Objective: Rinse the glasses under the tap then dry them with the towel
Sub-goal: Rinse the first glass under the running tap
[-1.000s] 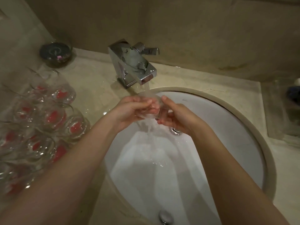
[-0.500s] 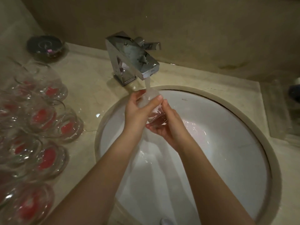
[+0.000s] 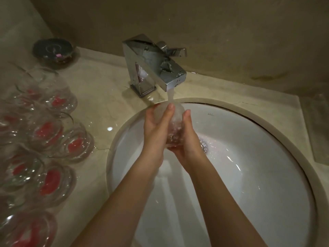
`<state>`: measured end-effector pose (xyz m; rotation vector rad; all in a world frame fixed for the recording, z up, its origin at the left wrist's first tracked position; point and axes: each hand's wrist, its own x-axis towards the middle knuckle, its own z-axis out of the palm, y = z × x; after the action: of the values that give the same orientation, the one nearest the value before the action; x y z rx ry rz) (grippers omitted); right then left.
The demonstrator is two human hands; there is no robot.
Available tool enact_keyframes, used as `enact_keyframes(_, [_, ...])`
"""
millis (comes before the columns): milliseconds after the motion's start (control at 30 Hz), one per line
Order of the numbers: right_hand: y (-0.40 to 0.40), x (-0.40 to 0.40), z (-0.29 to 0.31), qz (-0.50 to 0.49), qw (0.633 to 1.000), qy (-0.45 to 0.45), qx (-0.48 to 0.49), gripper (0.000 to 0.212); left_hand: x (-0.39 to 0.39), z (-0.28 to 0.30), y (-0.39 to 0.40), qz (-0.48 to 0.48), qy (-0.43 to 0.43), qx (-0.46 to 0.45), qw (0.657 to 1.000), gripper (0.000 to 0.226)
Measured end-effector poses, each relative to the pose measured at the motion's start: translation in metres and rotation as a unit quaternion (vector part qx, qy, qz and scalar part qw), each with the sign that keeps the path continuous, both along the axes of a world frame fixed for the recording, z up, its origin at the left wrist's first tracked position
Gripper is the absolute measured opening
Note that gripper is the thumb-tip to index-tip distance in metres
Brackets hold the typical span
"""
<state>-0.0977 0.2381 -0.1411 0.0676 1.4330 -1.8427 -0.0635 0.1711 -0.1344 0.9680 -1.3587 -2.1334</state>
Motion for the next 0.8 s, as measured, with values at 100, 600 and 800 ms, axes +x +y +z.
enact_keyframes(100, [-0.006, 0.002, -0.002, -0.019, 0.998, 0.031, 0.045, 0.082, 0.002, -0.003, 0.002, -0.018, -0.008, -0.038, 0.999, 0.048])
enact_keyframes(600, [-0.007, 0.001, 0.009, -0.034, 0.999, 0.024, 0.023, 0.072, 0.012, 0.0, 0.003, -0.036, 0.036, -0.002, 0.999, 0.07])
enact_keyframes(800, [-0.001, 0.0, 0.001, 0.013, 1.0, 0.016, 0.015, 0.042, 0.009, -0.008, 0.002, -0.033, 0.019, -0.001, 0.999, 0.058])
